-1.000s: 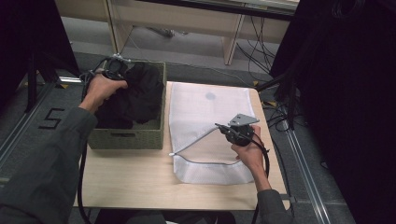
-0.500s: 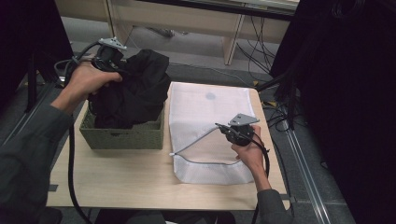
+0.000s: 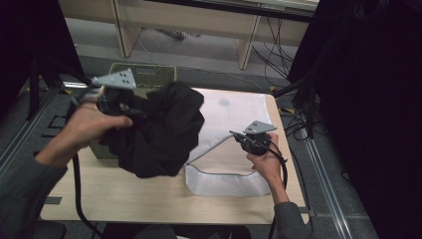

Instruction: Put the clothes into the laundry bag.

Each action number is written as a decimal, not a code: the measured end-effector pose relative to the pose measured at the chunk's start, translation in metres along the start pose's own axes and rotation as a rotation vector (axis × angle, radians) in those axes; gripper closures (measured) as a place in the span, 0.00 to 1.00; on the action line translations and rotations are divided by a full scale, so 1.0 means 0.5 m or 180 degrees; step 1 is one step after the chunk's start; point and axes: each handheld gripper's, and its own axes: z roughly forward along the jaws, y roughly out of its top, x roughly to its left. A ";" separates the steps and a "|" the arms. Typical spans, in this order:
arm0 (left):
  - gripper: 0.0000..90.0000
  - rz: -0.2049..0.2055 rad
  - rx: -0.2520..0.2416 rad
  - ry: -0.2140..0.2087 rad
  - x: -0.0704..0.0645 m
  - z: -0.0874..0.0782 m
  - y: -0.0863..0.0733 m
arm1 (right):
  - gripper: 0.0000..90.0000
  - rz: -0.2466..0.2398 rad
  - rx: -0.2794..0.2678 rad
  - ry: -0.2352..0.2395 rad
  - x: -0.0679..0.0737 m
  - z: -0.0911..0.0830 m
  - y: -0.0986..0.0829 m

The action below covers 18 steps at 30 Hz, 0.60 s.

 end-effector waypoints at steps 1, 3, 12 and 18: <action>0.86 0.0036 0.0021 -0.0044 -0.016 0.014 -0.009 | 0.98 0.0004 0.0009 0.0008 0.000 -0.001 0.000; 0.86 0.0087 0.0093 -0.0164 -0.045 0.050 -0.028 | 0.98 -0.0018 -0.0027 0.0010 0.000 -0.001 0.002; 0.85 0.0135 0.0361 -0.0327 -0.107 0.232 -0.102 | 0.98 0.0070 -0.0056 0.0039 0.001 -0.014 0.012; 0.85 0.0185 0.0637 -0.0247 -0.116 0.333 -0.135 | 0.98 0.0019 -0.0112 -0.0016 -0.004 -0.016 0.013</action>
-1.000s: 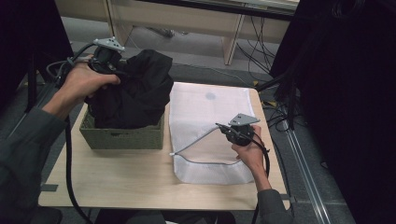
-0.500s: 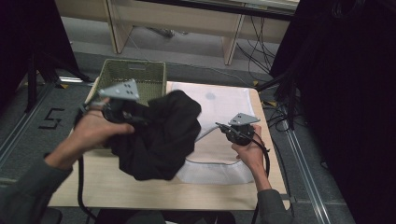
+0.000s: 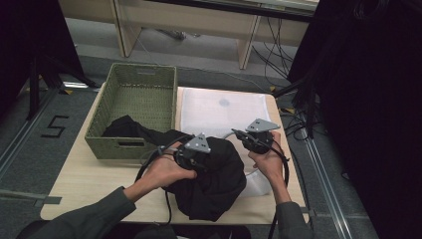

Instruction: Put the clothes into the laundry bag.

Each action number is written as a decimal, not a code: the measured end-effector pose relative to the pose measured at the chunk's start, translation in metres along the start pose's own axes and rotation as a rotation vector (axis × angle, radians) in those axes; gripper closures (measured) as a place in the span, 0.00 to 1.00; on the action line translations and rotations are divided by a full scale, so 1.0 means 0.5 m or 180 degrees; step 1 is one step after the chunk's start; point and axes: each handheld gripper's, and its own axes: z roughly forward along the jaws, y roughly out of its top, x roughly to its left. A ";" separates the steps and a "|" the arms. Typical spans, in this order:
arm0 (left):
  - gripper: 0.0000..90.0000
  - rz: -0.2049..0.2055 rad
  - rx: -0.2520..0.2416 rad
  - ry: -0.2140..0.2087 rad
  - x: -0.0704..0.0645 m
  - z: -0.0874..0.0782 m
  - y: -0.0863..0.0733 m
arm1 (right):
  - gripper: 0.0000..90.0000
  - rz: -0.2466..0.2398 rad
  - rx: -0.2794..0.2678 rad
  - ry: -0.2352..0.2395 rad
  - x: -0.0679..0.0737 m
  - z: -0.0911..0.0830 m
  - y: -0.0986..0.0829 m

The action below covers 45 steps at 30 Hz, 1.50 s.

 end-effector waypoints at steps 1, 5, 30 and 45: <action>0.85 -0.0046 0.0021 -0.0007 0.001 0.013 -0.001 | 0.98 -0.0026 -0.0002 -0.0007 -0.002 -0.001 0.000; 0.84 -0.0121 0.0049 0.0060 0.008 0.053 -0.002 | 0.98 -0.0005 0.0003 0.0001 -0.001 -0.002 0.001; 0.29 -0.0215 -0.0056 0.0328 0.059 -0.033 -0.017 | 0.98 -0.0023 0.0047 0.0060 0.004 0.003 -0.003; 0.29 -0.0848 0.0220 0.1174 0.266 -0.188 -0.174 | 0.98 -0.0018 0.0071 0.0064 0.011 0.008 -0.003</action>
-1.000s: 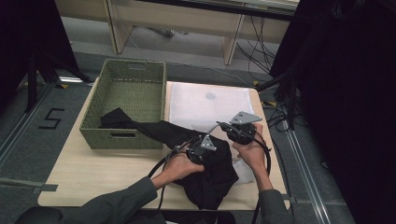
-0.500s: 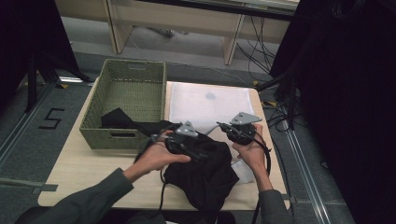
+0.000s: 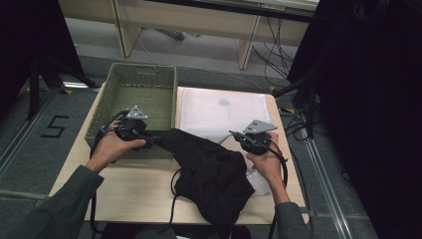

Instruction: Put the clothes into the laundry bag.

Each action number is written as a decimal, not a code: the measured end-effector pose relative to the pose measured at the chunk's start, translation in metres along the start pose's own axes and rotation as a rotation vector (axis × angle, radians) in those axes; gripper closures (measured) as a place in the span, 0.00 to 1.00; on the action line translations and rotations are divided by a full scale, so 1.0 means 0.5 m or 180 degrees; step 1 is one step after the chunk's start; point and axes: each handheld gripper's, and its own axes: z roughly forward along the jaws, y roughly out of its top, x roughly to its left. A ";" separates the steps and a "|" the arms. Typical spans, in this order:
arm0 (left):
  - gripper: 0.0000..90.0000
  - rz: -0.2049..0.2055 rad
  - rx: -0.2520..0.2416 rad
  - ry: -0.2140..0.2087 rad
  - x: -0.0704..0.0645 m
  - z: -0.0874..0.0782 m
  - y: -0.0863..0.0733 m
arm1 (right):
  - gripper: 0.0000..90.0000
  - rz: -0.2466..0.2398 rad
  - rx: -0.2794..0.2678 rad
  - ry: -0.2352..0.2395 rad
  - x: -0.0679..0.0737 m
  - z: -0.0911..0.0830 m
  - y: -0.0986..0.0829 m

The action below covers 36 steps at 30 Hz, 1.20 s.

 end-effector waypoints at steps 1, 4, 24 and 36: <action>0.29 -0.0094 0.0009 -0.0079 0.004 0.002 -0.002 | 0.98 0.0004 0.0002 0.0000 0.000 0.000 0.000; 0.44 -0.0179 -0.0005 -0.0338 0.008 0.000 -0.007 | 0.98 -0.0015 -0.0013 0.0011 -0.003 -0.001 0.000; 0.96 0.0327 -0.0405 -0.0249 -0.069 -0.055 0.034 | 0.98 -0.0015 -0.0009 0.0013 -0.007 -0.002 -0.002; 0.95 0.1262 -0.0625 -0.1096 -0.401 -0.027 0.103 | 0.98 0.0044 -0.0043 -0.0024 -0.010 -0.010 -0.003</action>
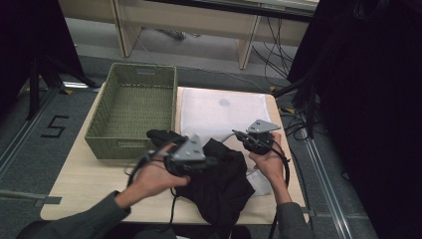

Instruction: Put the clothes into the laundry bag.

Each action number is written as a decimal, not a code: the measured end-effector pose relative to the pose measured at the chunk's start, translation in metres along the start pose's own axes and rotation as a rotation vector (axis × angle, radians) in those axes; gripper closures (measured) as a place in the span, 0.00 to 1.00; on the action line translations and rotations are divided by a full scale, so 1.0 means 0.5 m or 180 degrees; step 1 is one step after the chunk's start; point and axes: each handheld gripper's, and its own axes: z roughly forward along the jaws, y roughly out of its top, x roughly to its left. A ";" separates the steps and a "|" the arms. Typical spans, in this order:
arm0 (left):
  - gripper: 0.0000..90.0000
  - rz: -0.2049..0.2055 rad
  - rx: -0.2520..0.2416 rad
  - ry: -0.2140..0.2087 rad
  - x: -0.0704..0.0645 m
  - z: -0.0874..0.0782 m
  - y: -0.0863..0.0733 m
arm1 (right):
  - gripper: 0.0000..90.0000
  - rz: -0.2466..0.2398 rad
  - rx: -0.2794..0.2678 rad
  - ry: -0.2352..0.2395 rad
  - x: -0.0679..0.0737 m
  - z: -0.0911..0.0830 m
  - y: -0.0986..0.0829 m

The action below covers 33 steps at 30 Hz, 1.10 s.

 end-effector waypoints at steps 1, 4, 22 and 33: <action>0.95 -0.0054 0.0023 -0.0041 -0.006 0.024 -0.005 | 0.98 -0.0001 0.0014 -0.0004 0.001 -0.001 0.000; 0.95 -0.0180 0.0111 -0.0173 -0.016 0.085 -0.021 | 0.98 0.0012 0.0020 0.0010 0.001 0.001 0.000; 0.56 -0.0280 0.0334 -0.0420 -0.033 0.160 -0.059 | 0.98 -0.0035 0.0023 0.0049 -0.003 0.002 -0.005; 0.33 -0.0492 0.0760 0.1385 0.207 -0.085 -0.135 | 0.98 -0.0062 0.0045 0.0033 0.003 0.007 -0.001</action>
